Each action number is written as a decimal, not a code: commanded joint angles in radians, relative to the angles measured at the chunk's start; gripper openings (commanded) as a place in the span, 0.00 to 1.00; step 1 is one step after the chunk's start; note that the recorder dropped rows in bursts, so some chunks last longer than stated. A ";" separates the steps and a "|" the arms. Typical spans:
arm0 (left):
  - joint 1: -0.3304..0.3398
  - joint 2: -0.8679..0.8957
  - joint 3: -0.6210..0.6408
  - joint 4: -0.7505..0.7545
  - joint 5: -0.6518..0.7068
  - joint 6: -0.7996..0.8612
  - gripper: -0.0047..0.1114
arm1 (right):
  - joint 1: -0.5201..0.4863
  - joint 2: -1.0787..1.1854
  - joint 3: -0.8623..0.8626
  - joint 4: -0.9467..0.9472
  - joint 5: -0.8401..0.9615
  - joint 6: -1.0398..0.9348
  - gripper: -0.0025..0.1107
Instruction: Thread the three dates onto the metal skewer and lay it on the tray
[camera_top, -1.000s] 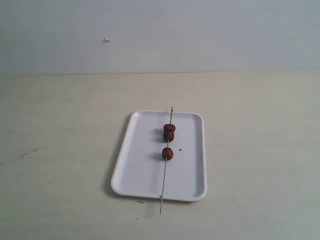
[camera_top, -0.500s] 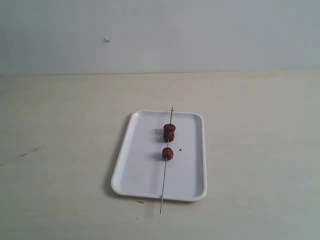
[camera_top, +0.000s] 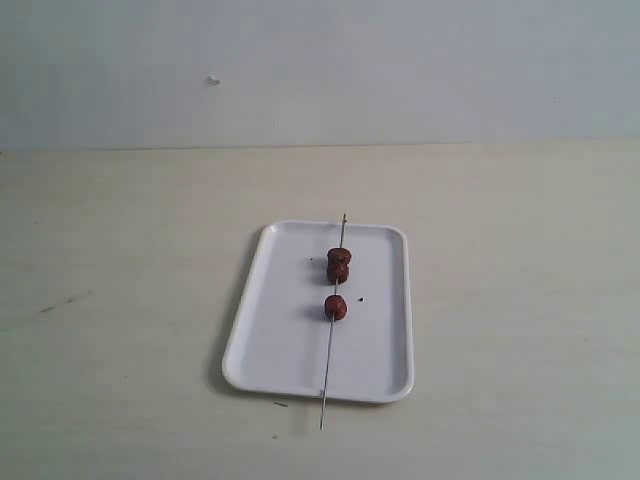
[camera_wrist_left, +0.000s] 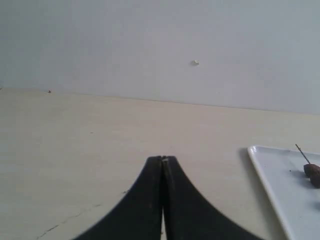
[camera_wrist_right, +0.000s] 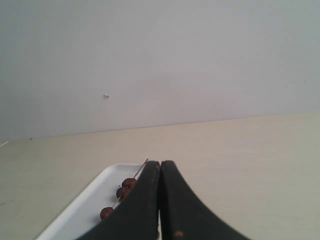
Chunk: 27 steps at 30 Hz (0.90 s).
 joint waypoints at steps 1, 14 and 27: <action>0.003 -0.006 0.002 -0.003 0.001 0.004 0.04 | -0.006 -0.004 0.005 -0.011 0.001 0.004 0.02; 0.135 -0.006 0.002 0.002 0.173 0.086 0.04 | -0.006 -0.004 0.005 -0.009 0.001 0.004 0.02; 0.135 -0.006 0.002 0.002 0.173 0.086 0.04 | -0.006 -0.004 0.005 -0.009 0.001 0.004 0.02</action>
